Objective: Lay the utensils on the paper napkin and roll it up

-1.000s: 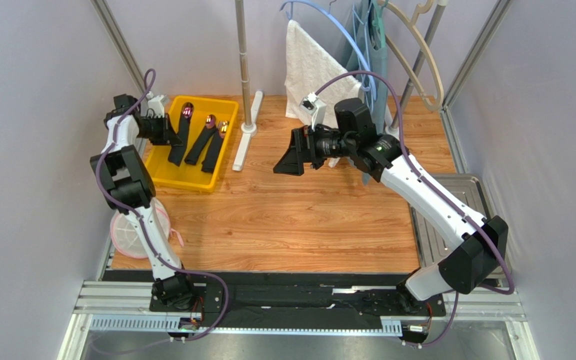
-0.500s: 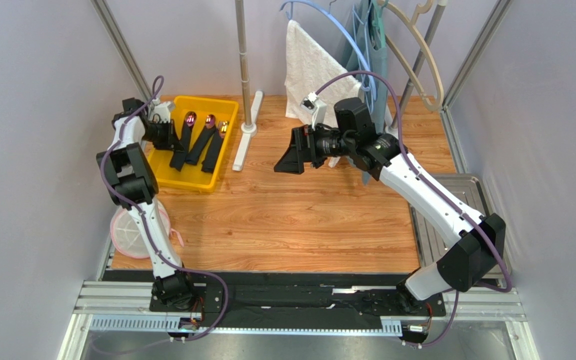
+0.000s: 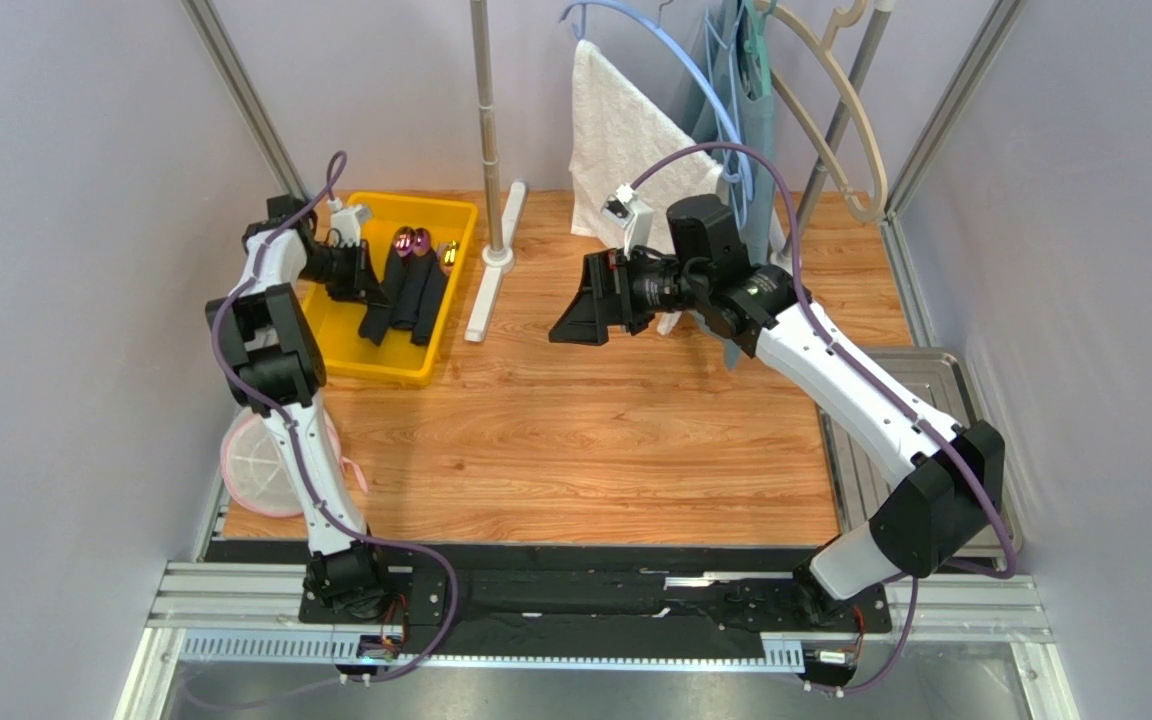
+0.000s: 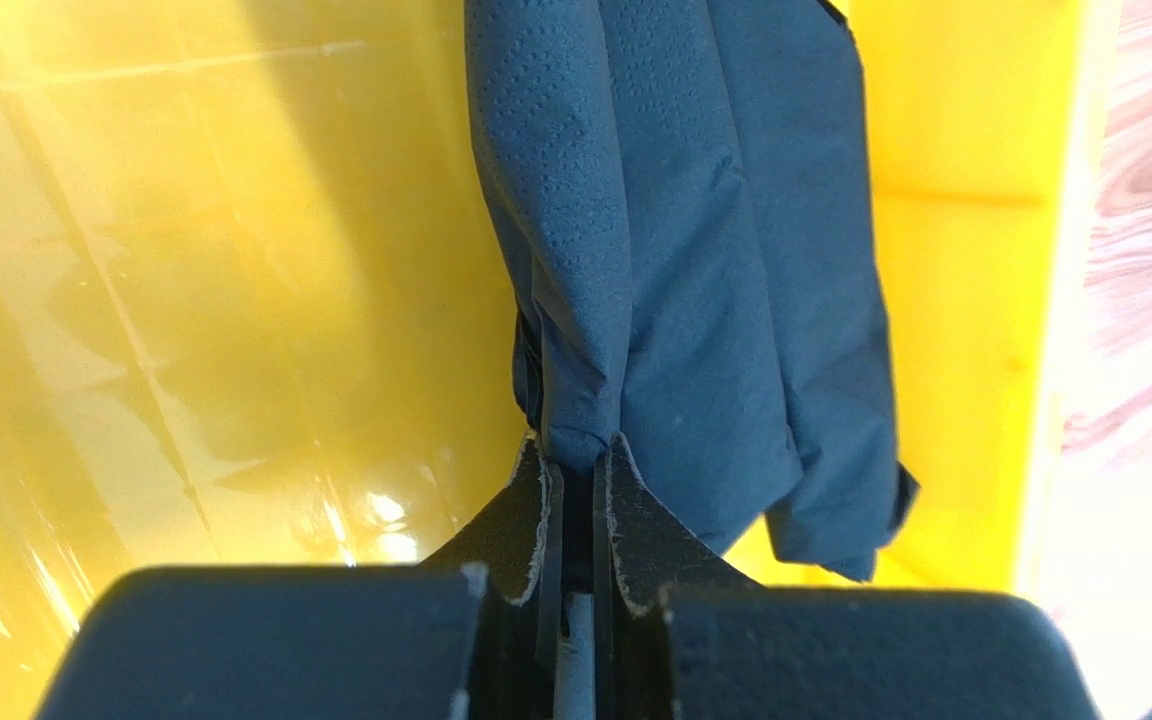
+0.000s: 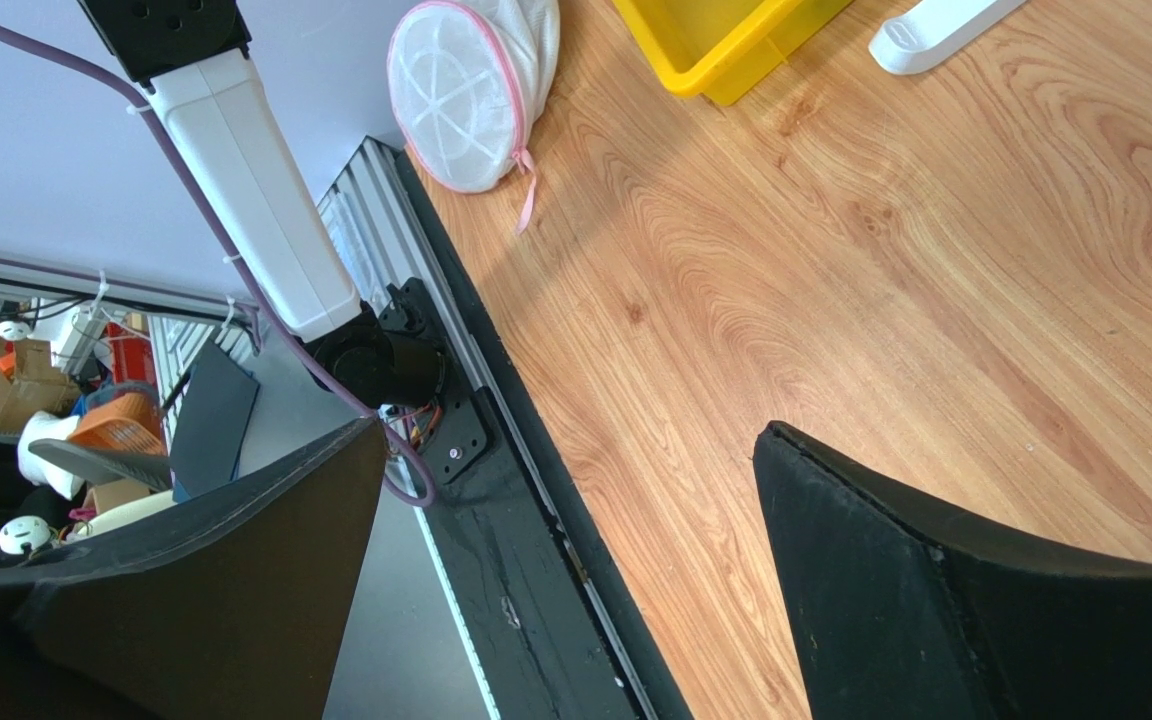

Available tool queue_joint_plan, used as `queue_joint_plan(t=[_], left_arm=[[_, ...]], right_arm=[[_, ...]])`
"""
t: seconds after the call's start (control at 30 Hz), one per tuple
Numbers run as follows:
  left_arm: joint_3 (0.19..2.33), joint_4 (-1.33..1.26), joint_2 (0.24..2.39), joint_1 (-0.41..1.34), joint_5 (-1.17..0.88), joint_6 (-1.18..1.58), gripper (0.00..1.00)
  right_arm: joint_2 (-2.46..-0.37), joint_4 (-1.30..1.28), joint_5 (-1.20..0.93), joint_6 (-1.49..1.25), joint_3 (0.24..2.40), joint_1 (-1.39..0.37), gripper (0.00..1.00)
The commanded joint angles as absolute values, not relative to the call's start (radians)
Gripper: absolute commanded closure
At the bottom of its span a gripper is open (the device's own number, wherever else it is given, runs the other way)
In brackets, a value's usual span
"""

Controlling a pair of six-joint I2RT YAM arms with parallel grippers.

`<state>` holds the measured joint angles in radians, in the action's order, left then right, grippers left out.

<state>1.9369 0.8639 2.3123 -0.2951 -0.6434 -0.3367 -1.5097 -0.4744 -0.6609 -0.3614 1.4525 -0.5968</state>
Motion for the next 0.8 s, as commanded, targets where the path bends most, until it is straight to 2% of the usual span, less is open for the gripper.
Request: queue_joint_plan(t=[0.0,0.23,0.77], left_arm=[[2.019,0.91,2.307,-0.331,-0.761,-0.252,1.0],[2.045,0.93,2.336,-0.334,-0.782,-0.222,1.0],[2.164,1.023,2.46,-0.333,-0.687,-0.196,1.0]], right_arm=[[-1.508,-0.442,-0.681,-0.368,1.462,-0.591,0.02],[-1.506,-0.439,-0.683,-0.373,1.45,-0.592,0.02],[-1.526,-0.443,-0.686,-0.376,1.463,-0.591,0.02]])
